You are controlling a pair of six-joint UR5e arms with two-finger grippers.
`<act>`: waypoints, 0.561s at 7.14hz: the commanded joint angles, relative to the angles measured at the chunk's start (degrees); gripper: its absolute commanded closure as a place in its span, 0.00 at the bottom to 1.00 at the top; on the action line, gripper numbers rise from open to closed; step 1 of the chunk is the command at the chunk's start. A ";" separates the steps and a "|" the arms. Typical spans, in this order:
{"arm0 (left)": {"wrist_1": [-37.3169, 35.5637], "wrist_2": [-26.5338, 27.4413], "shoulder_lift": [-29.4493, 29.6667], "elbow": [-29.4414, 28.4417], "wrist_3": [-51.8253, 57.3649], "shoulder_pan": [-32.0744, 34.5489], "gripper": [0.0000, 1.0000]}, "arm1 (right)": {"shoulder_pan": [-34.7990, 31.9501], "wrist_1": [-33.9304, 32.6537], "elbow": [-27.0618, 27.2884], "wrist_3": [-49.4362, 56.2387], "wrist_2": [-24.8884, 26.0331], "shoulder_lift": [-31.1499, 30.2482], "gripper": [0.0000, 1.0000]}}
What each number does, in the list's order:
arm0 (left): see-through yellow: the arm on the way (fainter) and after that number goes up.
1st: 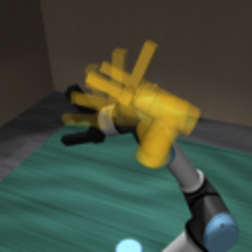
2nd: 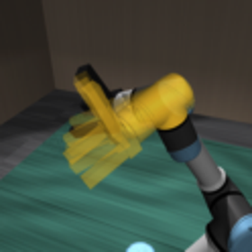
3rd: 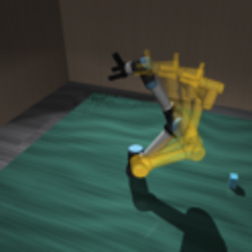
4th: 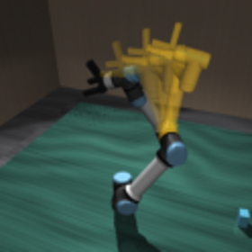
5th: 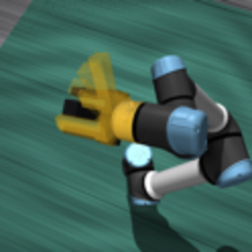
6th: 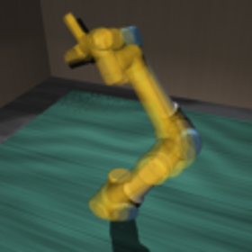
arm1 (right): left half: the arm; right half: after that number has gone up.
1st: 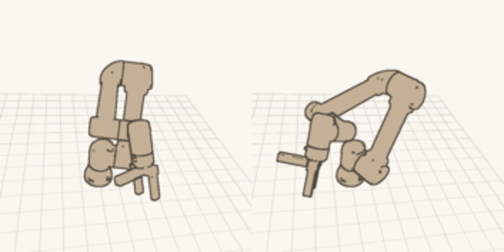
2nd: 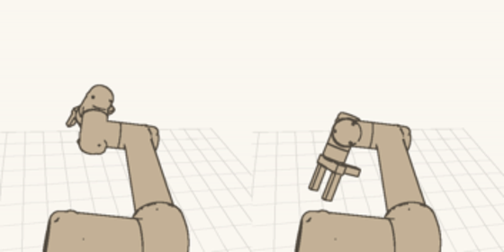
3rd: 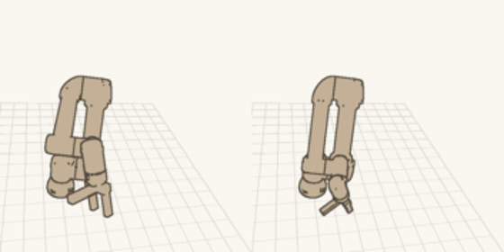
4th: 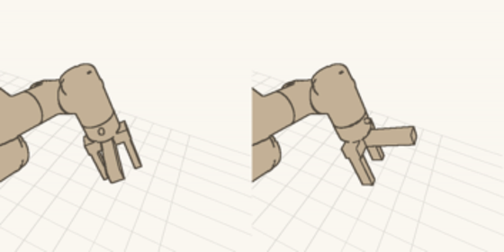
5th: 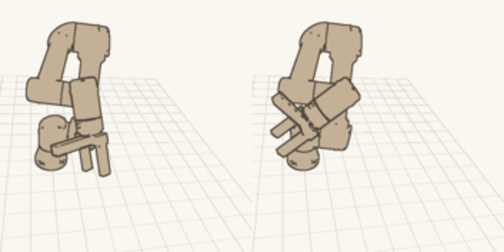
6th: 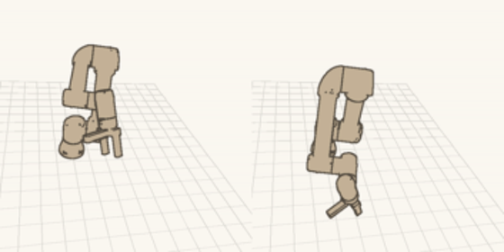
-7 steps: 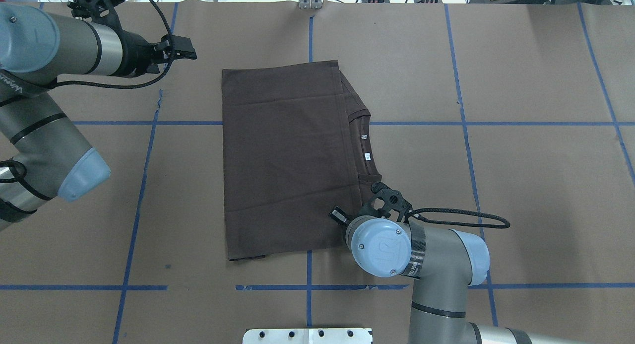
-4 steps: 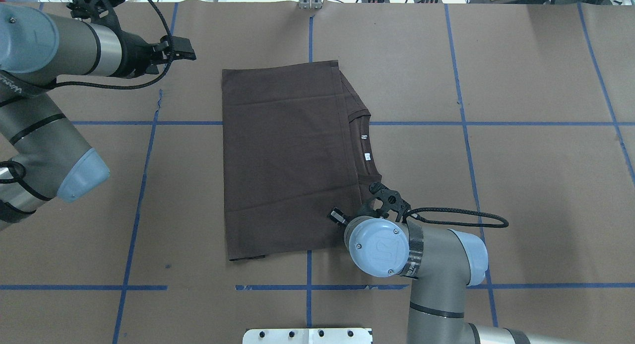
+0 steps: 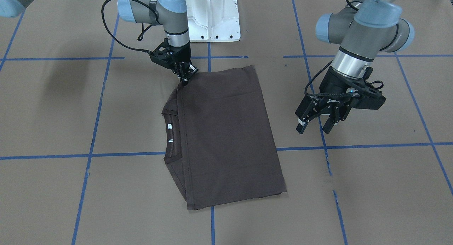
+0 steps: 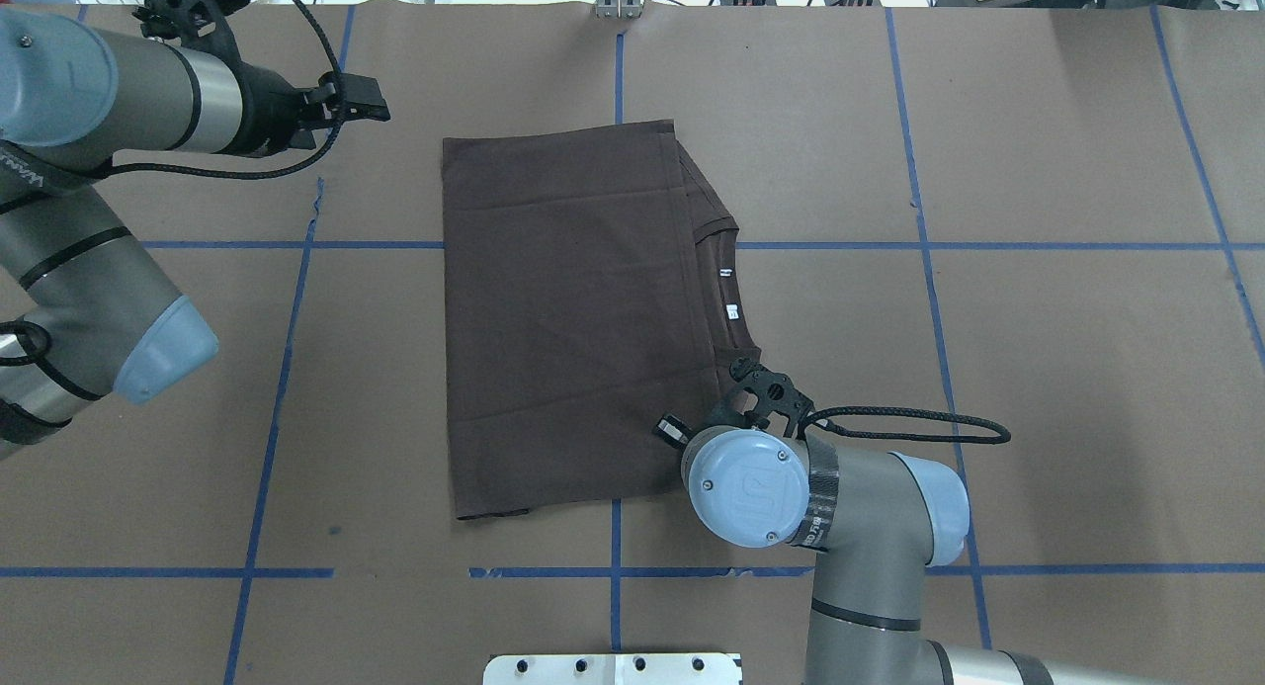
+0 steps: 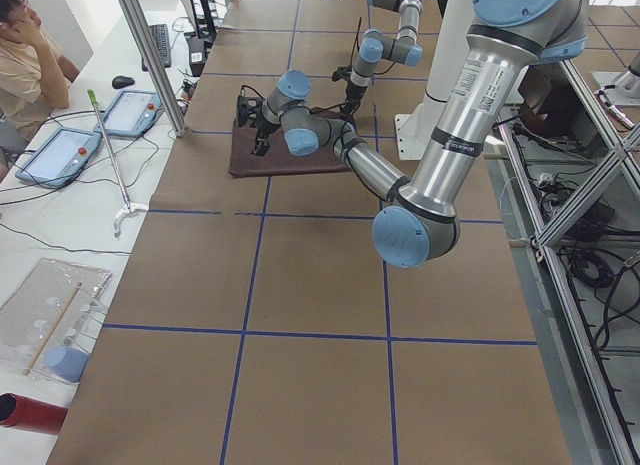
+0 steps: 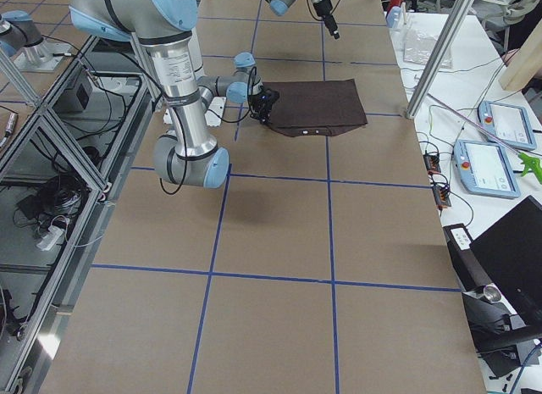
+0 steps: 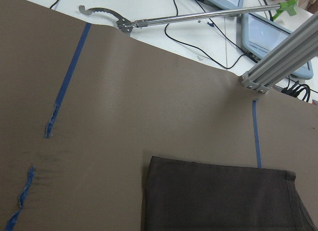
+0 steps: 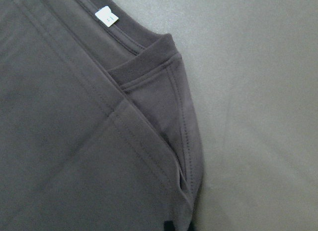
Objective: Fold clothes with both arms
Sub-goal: 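Bring the left gripper to the shirt edge nearest the robot and grasp it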
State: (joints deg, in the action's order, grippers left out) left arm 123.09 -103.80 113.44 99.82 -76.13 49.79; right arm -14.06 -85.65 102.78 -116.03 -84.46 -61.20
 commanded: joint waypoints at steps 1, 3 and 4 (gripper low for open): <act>-0.04 -0.26 -0.41 0.11 -2.42 -0.82 0.00 | -0.27 -0.75 1.62 0.46 -0.01 0.29 1.00; -0.65 -0.35 -1.73 4.31 -11.54 -9.84 0.00 | -0.35 -0.66 3.81 0.11 0.08 -0.67 1.00; -0.74 -0.61 -4.17 7.21 -16.54 -14.24 0.00 | 0.78 -0.66 4.96 -0.68 0.26 -1.20 1.00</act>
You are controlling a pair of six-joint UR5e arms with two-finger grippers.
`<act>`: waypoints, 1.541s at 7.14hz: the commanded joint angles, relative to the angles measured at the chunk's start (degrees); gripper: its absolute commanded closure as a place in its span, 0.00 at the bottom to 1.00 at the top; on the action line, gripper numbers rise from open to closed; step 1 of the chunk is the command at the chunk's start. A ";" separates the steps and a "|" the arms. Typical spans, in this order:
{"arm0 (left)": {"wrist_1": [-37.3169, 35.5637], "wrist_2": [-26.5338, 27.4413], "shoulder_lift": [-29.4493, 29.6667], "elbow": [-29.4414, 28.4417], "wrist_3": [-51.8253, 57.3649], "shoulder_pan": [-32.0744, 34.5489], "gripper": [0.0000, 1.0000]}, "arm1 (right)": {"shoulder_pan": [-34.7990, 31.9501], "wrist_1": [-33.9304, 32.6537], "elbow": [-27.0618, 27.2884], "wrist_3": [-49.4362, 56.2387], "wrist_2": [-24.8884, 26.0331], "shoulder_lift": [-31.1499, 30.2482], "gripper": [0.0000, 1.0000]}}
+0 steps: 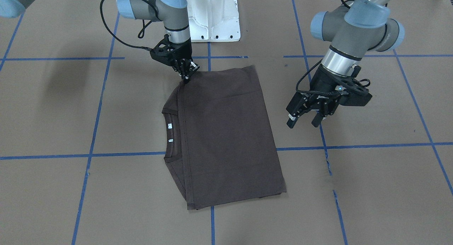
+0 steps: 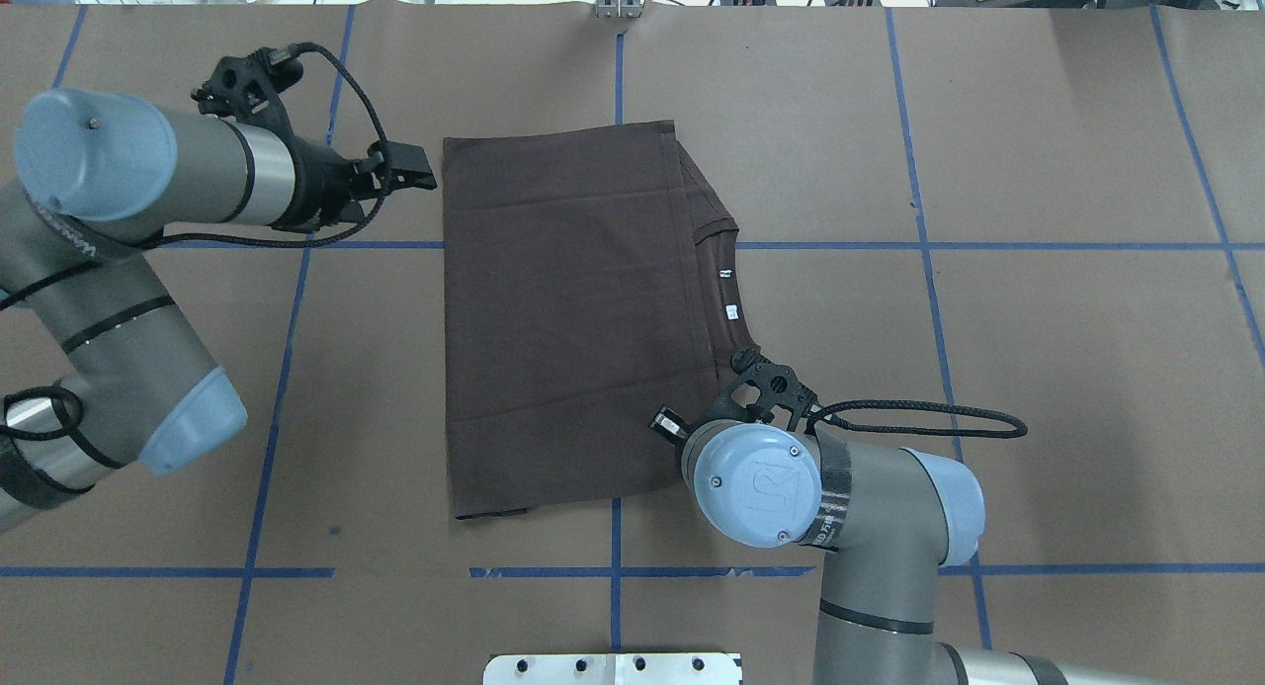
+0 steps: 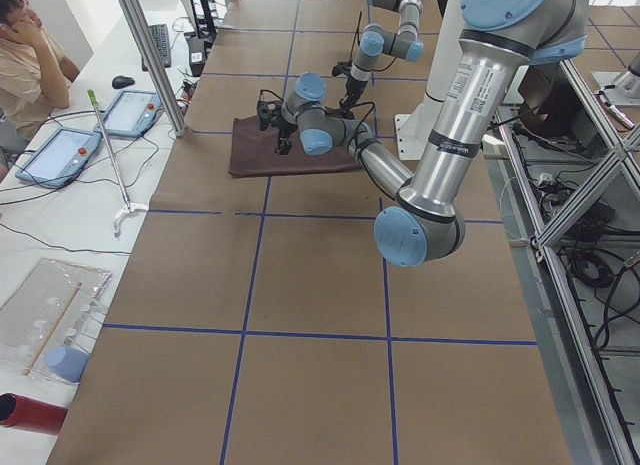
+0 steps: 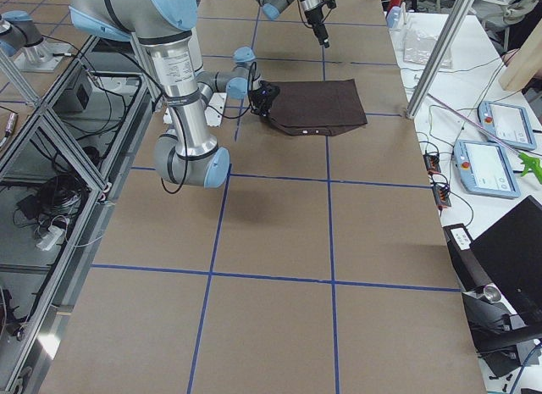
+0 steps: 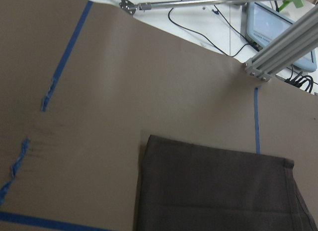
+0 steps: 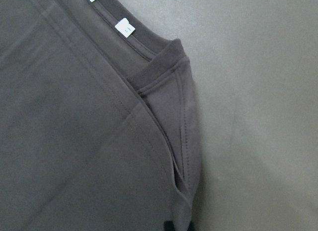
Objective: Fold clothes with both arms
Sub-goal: 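Bring the left gripper to the shirt edge nearest the robot and grasp it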
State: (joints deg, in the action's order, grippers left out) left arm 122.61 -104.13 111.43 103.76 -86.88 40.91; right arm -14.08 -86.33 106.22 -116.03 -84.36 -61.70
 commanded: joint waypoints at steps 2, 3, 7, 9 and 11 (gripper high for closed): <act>-0.35 1.11 -4.46 4.79 -16.53 -14.85 0.00 | 2.04 0.02 3.28 -1.22 0.43 -1.84 1.00; -1.48 2.95 -5.42 4.79 -18.92 -18.63 0.00 | 2.12 -0.07 4.60 -1.22 0.43 -2.63 1.00; -1.67 6.39 -8.06 4.88 -24.04 -27.46 0.03 | 2.30 -0.07 4.70 -1.13 0.25 -2.81 1.00; -1.58 6.39 -8.77 4.79 -24.04 -27.55 0.17 | 2.39 0.02 4.61 -1.13 0.34 -2.81 1.00; -1.67 6.31 -8.77 4.88 -24.22 -27.55 0.77 | 2.39 0.02 4.70 -1.13 0.34 -2.81 1.00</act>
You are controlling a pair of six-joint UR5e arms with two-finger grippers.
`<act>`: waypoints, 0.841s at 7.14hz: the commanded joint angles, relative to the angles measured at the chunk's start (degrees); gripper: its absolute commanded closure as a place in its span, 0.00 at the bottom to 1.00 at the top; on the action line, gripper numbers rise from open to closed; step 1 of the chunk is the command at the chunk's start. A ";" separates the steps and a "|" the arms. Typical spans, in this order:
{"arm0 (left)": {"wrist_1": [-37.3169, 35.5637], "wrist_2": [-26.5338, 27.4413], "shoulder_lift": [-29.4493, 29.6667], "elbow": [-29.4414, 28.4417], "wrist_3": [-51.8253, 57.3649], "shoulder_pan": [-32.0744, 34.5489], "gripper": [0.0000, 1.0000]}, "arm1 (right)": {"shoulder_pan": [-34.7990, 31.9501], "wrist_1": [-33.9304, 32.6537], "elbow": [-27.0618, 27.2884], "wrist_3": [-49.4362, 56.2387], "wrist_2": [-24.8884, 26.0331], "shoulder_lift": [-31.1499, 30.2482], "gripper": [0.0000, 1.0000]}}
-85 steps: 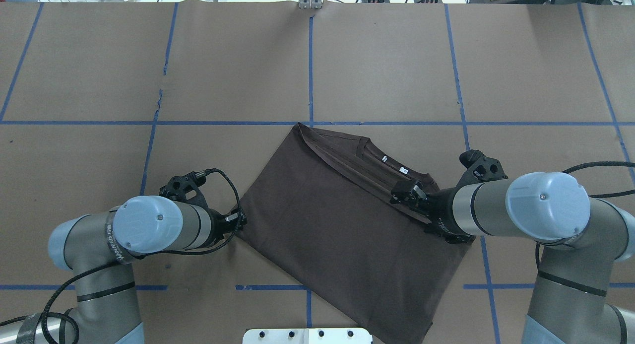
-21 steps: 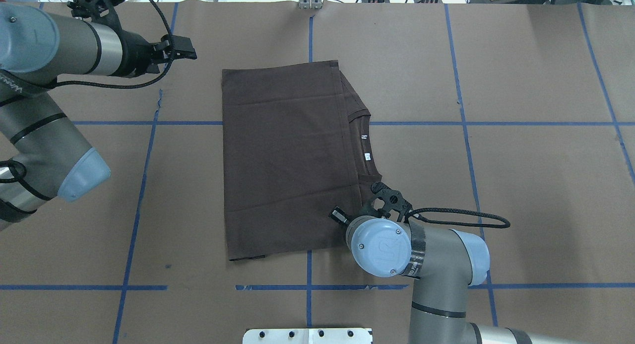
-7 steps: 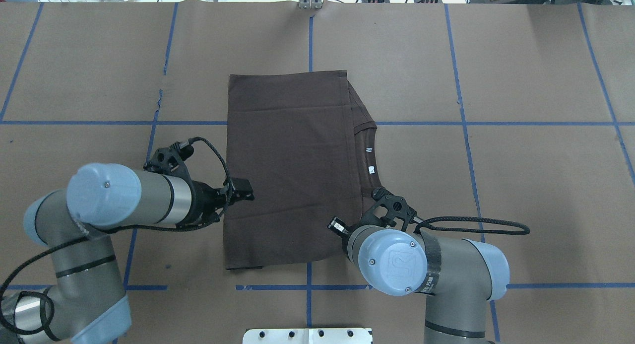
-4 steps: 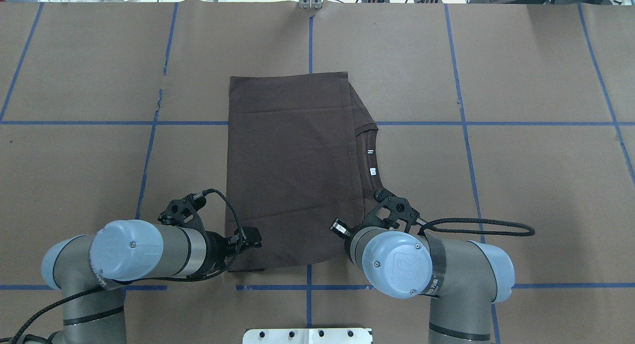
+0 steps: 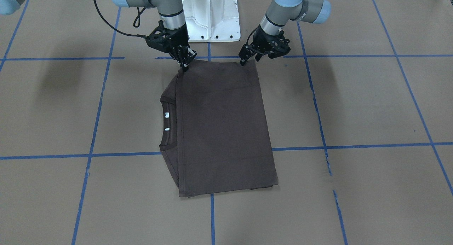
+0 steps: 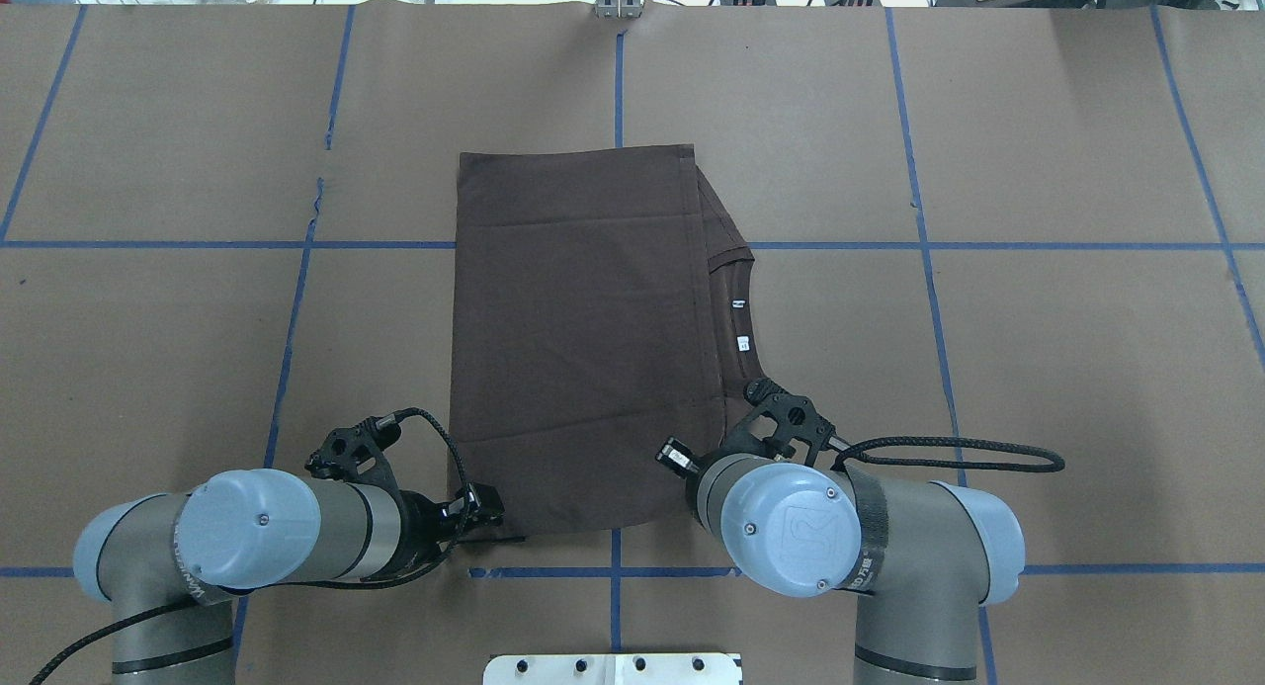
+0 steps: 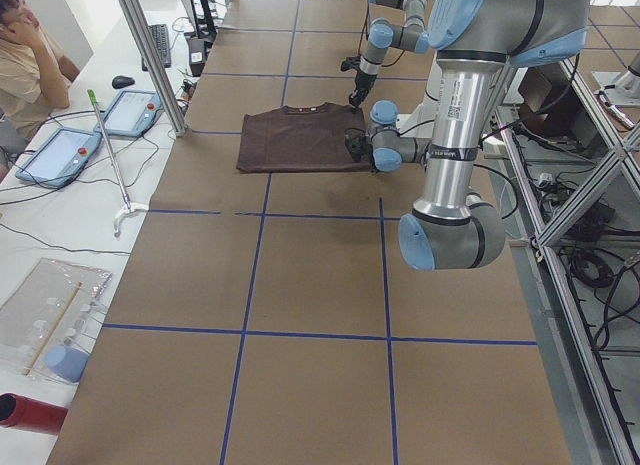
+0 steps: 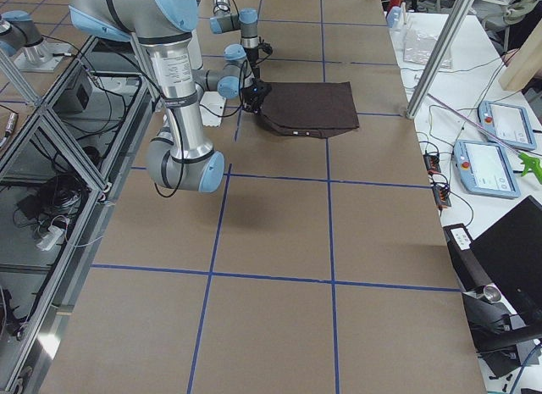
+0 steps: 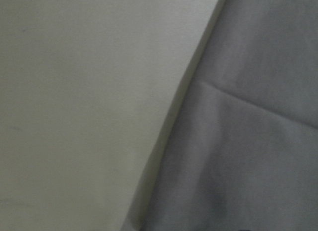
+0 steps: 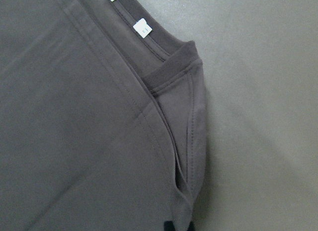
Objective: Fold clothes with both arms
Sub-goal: 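Bring the left gripper to the shirt edge nearest the robot and grasp it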
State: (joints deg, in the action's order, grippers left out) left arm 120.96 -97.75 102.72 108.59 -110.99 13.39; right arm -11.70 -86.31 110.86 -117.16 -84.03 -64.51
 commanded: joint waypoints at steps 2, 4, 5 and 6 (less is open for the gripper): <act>-0.02 -0.15 0.11 0.13 -0.11 -0.03 1.00 | 0.01 -0.08 0.06 0.00 0.00 0.00 1.00; -0.11 -0.16 -0.41 3.70 -0.02 -0.12 1.00 | 0.79 -1.04 1.71 -0.52 0.09 -0.61 1.00; -1.68 -0.16 -1.98 8.52 -0.19 -0.73 1.00 | 3.32 -7.05 7.47 -3.05 0.18 -1.84 1.00; -5.43 -0.16 -1.74 11.00 -0.45 -1.35 1.00 | 4.39 -12.07 11.53 -4.29 0.27 -1.85 1.00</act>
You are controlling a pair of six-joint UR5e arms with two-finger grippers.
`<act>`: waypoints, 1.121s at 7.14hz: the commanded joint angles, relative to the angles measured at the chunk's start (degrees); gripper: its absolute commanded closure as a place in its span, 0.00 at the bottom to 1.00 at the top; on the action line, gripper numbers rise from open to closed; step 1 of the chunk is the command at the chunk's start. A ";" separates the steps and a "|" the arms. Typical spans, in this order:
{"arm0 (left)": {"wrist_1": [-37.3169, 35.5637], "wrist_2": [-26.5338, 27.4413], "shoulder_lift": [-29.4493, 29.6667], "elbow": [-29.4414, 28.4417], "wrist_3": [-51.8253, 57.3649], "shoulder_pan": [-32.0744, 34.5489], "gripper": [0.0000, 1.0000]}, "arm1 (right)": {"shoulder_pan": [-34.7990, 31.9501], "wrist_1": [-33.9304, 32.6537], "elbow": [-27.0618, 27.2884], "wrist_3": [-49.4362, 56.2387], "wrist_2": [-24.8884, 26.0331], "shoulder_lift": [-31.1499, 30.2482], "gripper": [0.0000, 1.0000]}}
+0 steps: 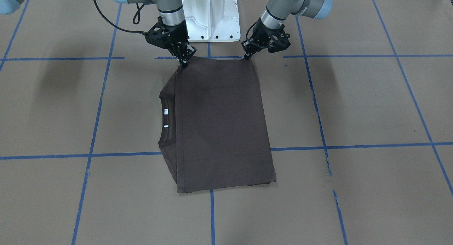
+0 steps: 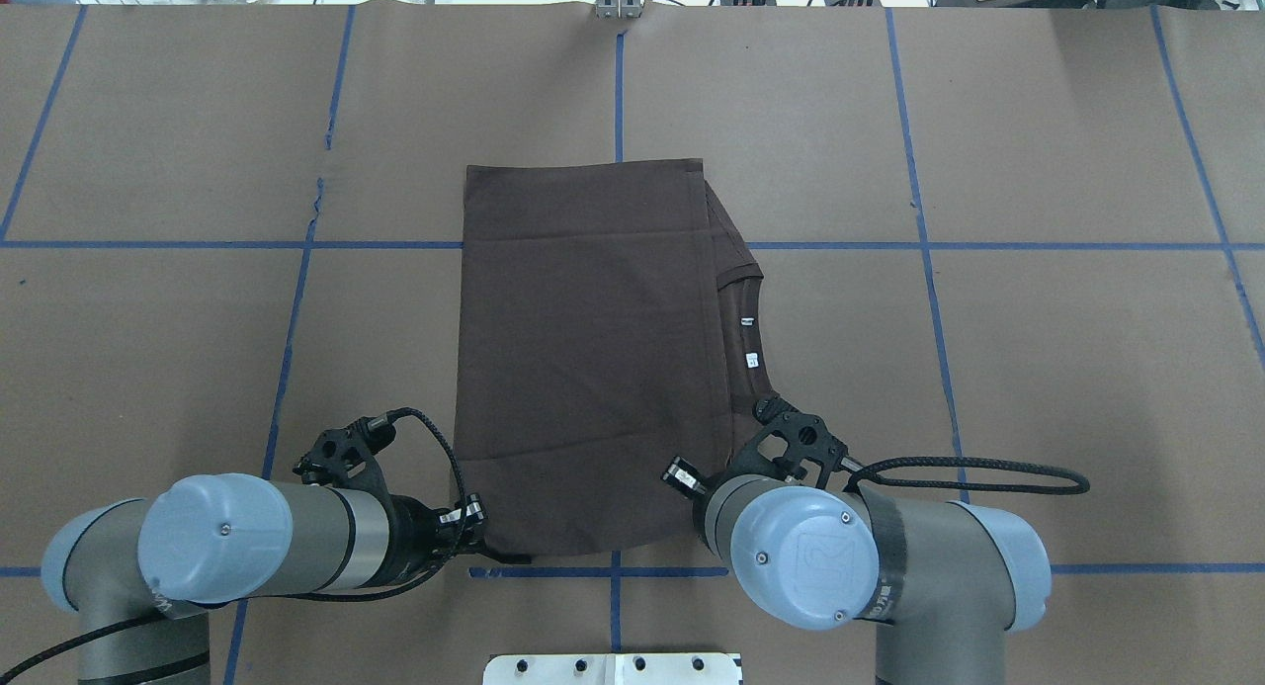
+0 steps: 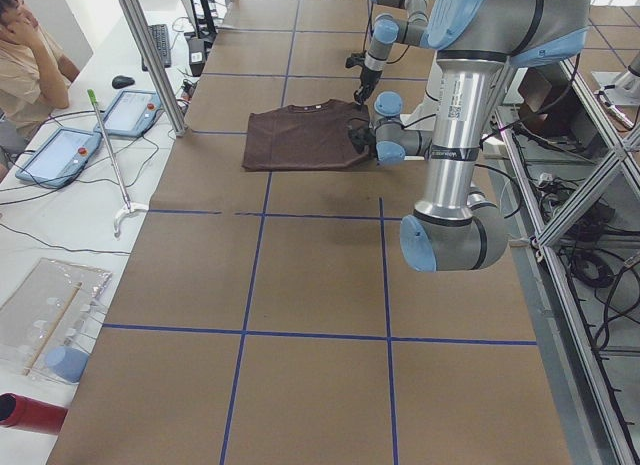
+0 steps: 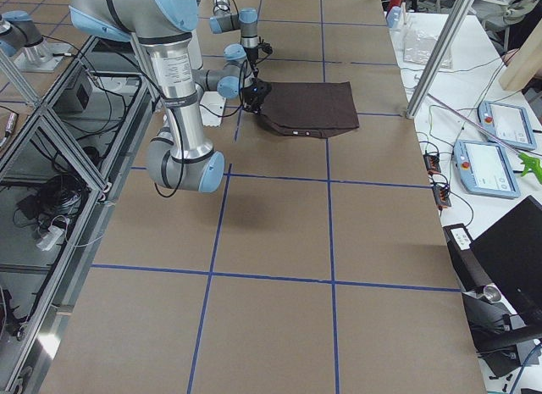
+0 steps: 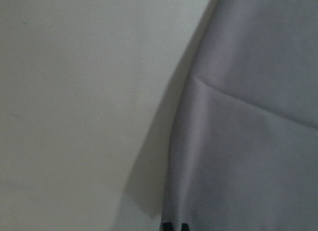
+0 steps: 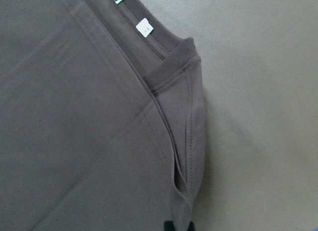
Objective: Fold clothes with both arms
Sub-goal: 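Lift the near edge with both grippers and fold it away from the robot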
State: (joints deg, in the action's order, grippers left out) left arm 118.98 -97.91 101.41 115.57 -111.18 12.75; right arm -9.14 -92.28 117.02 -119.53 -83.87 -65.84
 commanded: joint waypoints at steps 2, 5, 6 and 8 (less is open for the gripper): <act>-5.43 0.09 0.27 5.63 0.43 0.43 1.00 | 0.19 -7.48 7.61 -2.02 0.20 0.18 1.00; -10.57 0.09 7.80 3.80 6.65 12.54 1.00 | -12.27 -6.69 4.29 0.61 -3.29 3.86 1.00; -12.70 0.17 11.40 1.26 11.03 14.48 1.00 | -15.35 -4.42 1.49 1.14 -5.84 5.61 1.00; -12.64 0.61 11.79 -1.83 14.65 17.31 1.00 | -19.84 2.77 -6.85 1.32 -9.37 7.38 1.00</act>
State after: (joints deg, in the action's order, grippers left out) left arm 106.79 -97.60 112.43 115.75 -99.64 28.34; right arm -25.90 -93.73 115.03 -118.43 -90.98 -59.69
